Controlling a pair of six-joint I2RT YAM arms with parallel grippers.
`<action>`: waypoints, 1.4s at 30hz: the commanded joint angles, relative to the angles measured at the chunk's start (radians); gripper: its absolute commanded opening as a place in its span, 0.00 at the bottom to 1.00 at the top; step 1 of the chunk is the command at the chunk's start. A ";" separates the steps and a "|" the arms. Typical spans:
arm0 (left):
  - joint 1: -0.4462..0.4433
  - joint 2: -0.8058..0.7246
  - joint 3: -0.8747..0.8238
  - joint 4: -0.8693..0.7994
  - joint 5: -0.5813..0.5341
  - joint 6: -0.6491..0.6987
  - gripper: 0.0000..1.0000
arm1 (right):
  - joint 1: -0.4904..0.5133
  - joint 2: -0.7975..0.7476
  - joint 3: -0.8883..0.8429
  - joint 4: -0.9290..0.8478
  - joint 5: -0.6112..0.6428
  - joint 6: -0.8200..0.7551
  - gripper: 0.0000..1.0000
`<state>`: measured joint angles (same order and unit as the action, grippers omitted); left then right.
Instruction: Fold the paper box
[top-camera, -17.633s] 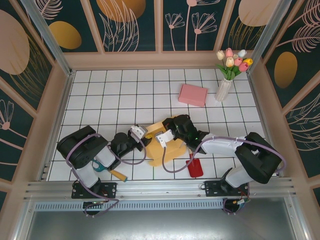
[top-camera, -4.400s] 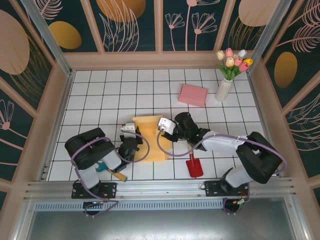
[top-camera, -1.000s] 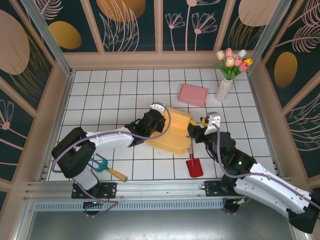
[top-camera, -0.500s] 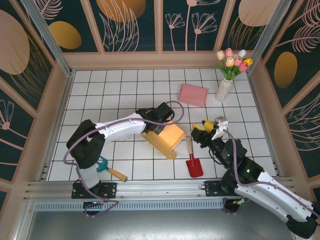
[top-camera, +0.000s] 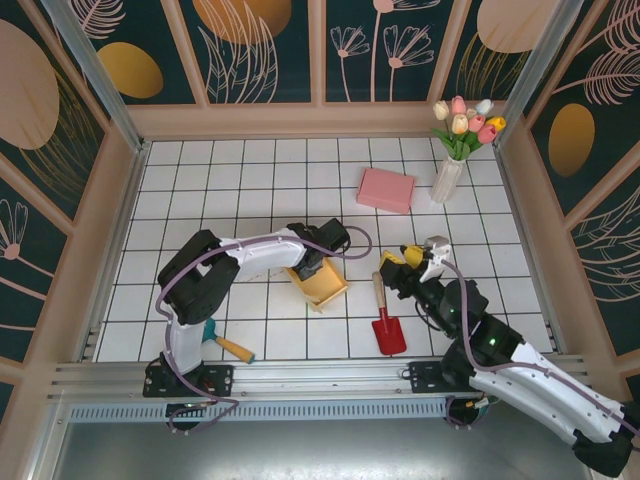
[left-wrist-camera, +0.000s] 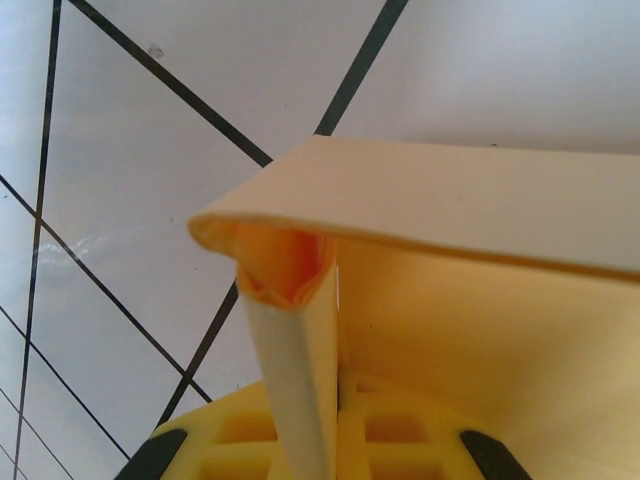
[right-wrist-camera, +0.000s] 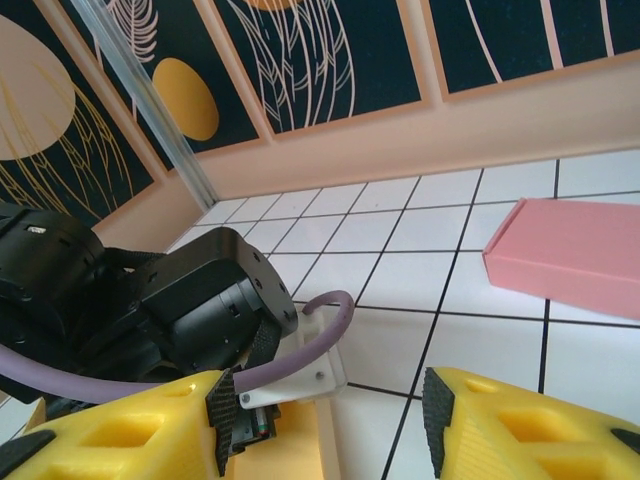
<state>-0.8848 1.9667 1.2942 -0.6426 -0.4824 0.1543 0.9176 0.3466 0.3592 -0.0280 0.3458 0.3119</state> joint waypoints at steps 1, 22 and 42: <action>-0.006 0.017 0.023 -0.006 -0.038 0.049 0.02 | -0.003 0.006 -0.005 0.028 -0.005 0.019 0.56; -0.007 -0.071 0.320 -0.044 -0.096 -0.149 0.36 | -0.003 0.015 -0.009 0.020 0.013 0.023 0.56; -0.008 -0.732 -0.243 0.187 0.276 -1.131 0.65 | -0.003 0.056 -0.004 0.013 0.047 0.006 0.56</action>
<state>-0.8894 1.2713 1.0878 -0.5282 -0.2806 -0.8627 0.9176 0.4023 0.3588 -0.0277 0.3698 0.3210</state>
